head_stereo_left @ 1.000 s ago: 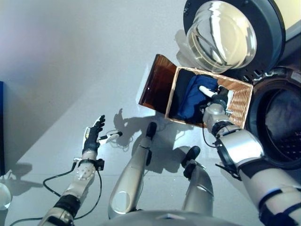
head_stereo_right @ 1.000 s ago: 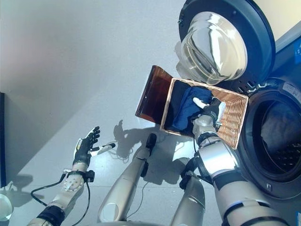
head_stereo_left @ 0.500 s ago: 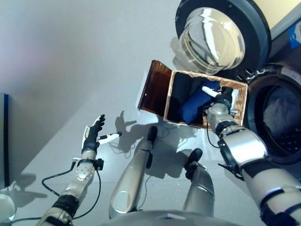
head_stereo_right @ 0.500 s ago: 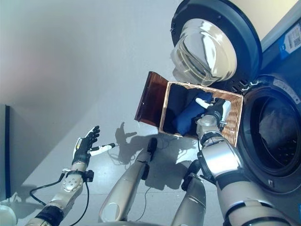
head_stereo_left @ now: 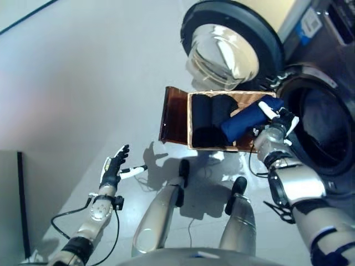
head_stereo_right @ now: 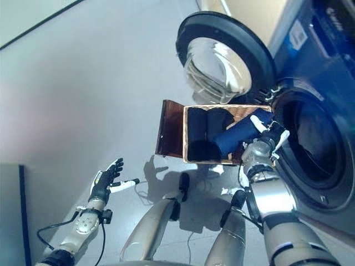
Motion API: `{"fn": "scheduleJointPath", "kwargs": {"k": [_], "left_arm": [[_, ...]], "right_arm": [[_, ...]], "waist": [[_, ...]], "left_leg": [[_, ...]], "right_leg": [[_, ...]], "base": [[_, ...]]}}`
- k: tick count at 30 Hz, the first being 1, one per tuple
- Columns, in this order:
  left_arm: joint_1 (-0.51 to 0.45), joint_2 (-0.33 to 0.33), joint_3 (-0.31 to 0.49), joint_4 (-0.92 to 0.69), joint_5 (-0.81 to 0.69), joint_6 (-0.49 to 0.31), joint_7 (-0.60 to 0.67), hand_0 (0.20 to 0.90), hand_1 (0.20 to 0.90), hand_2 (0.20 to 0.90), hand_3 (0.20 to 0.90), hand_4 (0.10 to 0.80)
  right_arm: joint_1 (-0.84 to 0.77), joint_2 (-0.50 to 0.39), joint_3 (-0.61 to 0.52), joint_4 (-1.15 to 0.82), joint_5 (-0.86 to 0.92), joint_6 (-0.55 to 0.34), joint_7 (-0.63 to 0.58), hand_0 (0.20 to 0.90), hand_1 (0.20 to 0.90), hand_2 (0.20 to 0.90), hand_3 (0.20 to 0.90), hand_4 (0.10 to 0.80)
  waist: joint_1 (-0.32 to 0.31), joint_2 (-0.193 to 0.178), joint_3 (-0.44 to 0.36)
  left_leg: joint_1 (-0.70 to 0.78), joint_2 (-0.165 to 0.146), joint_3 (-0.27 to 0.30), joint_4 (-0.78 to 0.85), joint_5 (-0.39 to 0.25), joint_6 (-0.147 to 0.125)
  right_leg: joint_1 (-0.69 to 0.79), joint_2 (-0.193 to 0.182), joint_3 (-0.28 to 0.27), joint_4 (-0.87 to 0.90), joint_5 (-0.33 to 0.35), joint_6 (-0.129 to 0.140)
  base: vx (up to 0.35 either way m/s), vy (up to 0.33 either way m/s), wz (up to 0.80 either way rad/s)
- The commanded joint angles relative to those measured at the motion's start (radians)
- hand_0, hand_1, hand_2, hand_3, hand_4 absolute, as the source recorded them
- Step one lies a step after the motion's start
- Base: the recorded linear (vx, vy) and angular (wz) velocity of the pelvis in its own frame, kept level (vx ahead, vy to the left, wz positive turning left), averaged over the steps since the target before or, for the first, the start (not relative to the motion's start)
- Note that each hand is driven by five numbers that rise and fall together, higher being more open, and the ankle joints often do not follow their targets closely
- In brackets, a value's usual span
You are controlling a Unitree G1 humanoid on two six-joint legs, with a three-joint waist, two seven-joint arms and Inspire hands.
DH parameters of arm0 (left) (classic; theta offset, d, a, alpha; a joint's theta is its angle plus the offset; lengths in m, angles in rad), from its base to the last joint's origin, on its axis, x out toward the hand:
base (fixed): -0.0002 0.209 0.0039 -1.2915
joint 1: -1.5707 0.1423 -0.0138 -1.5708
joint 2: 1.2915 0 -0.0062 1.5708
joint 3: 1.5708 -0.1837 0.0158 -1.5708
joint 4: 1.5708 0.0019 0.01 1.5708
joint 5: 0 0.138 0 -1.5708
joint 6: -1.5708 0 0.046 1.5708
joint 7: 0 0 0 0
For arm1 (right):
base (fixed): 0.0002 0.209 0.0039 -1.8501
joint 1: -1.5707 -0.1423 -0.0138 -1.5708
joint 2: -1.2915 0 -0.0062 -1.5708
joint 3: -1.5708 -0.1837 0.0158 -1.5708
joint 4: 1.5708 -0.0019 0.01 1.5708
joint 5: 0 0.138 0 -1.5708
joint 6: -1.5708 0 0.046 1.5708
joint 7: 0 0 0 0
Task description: Pick up the clothes and place them into the washing machine
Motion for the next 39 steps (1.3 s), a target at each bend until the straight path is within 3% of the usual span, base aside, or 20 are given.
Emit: {"fn": "scheduleJointPath", "kwargs": {"k": [1, 5, 9, 21, 23, 25, 27, 28, 32, 33, 34, 35, 36, 39], "left_arm": [[0.005, -0.017, 0.005, 0.012, -0.055, -0.065, -0.002, 0.900, 0.900, 0.900, 0.900, 0.800], [-0.001, -0.054, -0.021, 0.035, -0.084, -0.065, -0.032, 0.900, 0.900, 0.900, 0.900, 0.800], [-0.003, -0.072, -0.037, 0.051, -0.100, -0.067, -0.040, 0.900, 0.900, 0.900, 0.900, 0.800], [0.004, -0.088, -0.063, 0.063, -0.137, -0.073, -0.057, 0.900, 0.900, 0.900, 0.900, 0.800], [0.013, -0.080, -0.054, 0.053, -0.142, -0.077, -0.057, 0.900, 0.900, 0.900, 0.900, 0.800], [0.017, -0.076, -0.052, 0.051, -0.145, -0.080, -0.058, 0.900, 0.900, 0.900, 0.900, 0.800], [0.026, -0.059, -0.047, 0.041, -0.148, -0.085, -0.059, 0.900, 0.900, 0.900, 0.900, 0.800], [0.023, -0.061, -0.047, 0.041, -0.148, -0.085, -0.060, 0.900, 0.900, 0.900, 0.900, 0.800], [0.030, -0.023, -0.031, 0.026, -0.142, -0.096, -0.060, 0.900, 0.900, 0.900, 0.900, 0.800], [0.029, -0.025, -0.032, 0.024, -0.142, -0.096, -0.059, 0.900, 0.900, 0.900, 0.900, 0.800], [0.035, -0.007, -0.025, 0.014, -0.138, -0.100, -0.053, 0.900, 0.900, 0.900, 0.900, 0.800], [0.039, 0.004, -0.024, 0.020, -0.133, -0.101, -0.048, 0.900, 0.900, 0.900, 0.900, 0.800], [0.035, 0.004, -0.028, 0.021, -0.130, -0.100, -0.042, 0.900, 0.900, 0.900, 0.900, 0.800], [0.032, 0.007, -0.026, 0.032, -0.129, -0.095, -0.032, 0.900, 0.900, 0.900, 0.900, 0.800]], "right_arm": [[0.027, 0.000, -0.061, -0.140, 0.224, -0.184, 0.100, 0.200, 0.200, 0.200, 0.200, 0.300], [0.079, 0.084, -0.153, -0.197, 0.390, -0.247, 0.181, 0.200, 0.200, 0.200, 0.200, 0.300], [0.096, 0.113, -0.182, -0.200, 0.447, -0.274, 0.206, 0.200, 0.200, 0.200, 0.200, 0.300], [0.072, 0.097, -0.188, -0.189, 0.468, -0.289, 0.211, 0.200, 0.200, 0.200, 0.200, 0.300], [0.041, 0.057, -0.194, -0.209, 0.443, -0.304, 0.188, 0.200, 0.200, 0.200, 0.200, 0.300], [0.024, 0.032, -0.203, -0.223, 0.434, -0.313, 0.175, 0.200, 0.200, 0.200, 0.200, 0.300], [-0.052, -0.067, -0.217, -0.243, 0.386, -0.336, 0.124, 0.200, 0.200, 0.200, 0.200, 0.300], [-0.057, -0.070, -0.216, -0.241, 0.382, -0.335, 0.119, 0.200, 0.200, 0.200, 0.200, 0.300], [-0.197, -0.254, -0.177, -0.277, 0.269, -0.350, 0.031, 0.200, 0.200, 0.200, 0.200, 0.300], [-0.206, -0.260, -0.173, -0.272, 0.263, -0.348, 0.023, 0.200, 0.200, 0.200, 0.200, 0.300], [-0.304, -0.348, -0.118, -0.286, 0.200, -0.349, -0.039, 0.307, 0.307, 0.307, 0.307, 0.376], [-0.334, -0.382, -0.085, -0.280, 0.169, -0.335, -0.058, 0.527, 0.527, 0.527, 0.527, 0.533], [-0.384, -0.412, -0.036, -0.266, 0.148, -0.317, -0.075, 0.900, 0.900, 0.900, 0.900, 0.800], [-0.407, -0.406, -0.001, -0.284, 0.143, -0.290, -0.060, 0.900, 0.900, 0.900, 0.900, 0.800]], "waist": [[-0.005, 0.037, -0.019], [-0.012, 0.064, -0.027], [-0.013, 0.082, -0.032], [-0.017, 0.114, -0.035], [-0.016, 0.122, -0.032], [-0.016, 0.121, -0.040], [-0.007, 0.132, -0.039], [-0.005, 0.131, -0.044], [0.009, 0.137, -0.056], [0.009, 0.143, -0.048], [0.020, 0.144, -0.057], [0.022, 0.141, -0.058], [0.025, 0.142, -0.056], [0.016, 0.144, -0.043]], "left_leg": [[-0.085, 0.019, -0.015, 0.072, -0.126, -0.077], [-0.078, 0.017, -0.011, 0.063, -0.124, -0.079], [-0.078, 0.013, -0.010, 0.061, -0.123, -0.079], [-0.072, 0.015, 0.000, 0.048, -0.120, -0.084], [-0.082, 0.019, 0.008, 0.044, -0.092, -0.080], [-0.072, 0.016, 0.000, 0.045, -0.121, -0.086], [-0.084, 0.018, 0.007, 0.041, -0.091, -0.083], [-0.076, 0.016, -0.002, 0.041, -0.114, -0.088], [-0.077, 0.013, -0.005, 0.034, -0.112, -0.091], [-0.087, 0.015, 0.004, 0.034, -0.089, -0.086], [-0.083, 0.010, -0.004, 0.032, -0.108, -0.093], [-0.084, 0.011, -0.003, 0.032, -0.107, -0.094], [-0.085, 0.011, -0.001, 0.030, -0.106, -0.095], [-0.098, 0.017, 0.011, 0.031, -0.081, -0.092]], "right_leg": [[0.055, 0.025, -0.009, -0.080, -0.042, -0.055], [0.050, 0.022, 0.000, -0.073, -0.050, -0.055], [0.046, 0.022, 0.008, -0.067, -0.055, -0.055], [0.034, 0.026, 0.028, -0.064, -0.055, -0.058], [0.023, 0.027, 0.023, -0.069, -0.030, -0.062], [0.031, 0.027, 0.031, -0.065, -0.057, -0.058], [0.021, 0.025, 0.022, -0.070, -0.032, -0.061], [0.028, 0.026, 0.030, -0.069, -0.052, -0.057], [0.020, 0.021, 0.029, -0.070, -0.048, -0.054], [0.010, 0.020, 0.021, -0.071, -0.029, -0.058], [0.007, 0.017, 0.032, -0.067, -0.046, -0.053], [0.005, 0.017, 0.033, -0.064, -0.046, -0.053], [0.000, 0.018, 0.037, -0.060, -0.046, -0.054], [-0.018, 0.024, 0.037, -0.052, -0.025, -0.062]], "base": [[0.034, 0.018, -0.09], [0.030, 0.005, -0.11], [0.013, 0.009, -0.03], [0.013, 0.005, -0.03], [-0.041, 0.006, 0.00], [0.063, -0.012, -0.01], [-0.037, 0.003, 0.00], [0.000, 0.000, 0.00], [0.002, 0.002, -0.01], [-0.012, 0.028, -0.09], [-0.018, 0.024, -0.06], [0.076, 0.014, -0.01], [-0.010, 0.009, 0.05], [-0.061, 0.014, -0.01]]}}
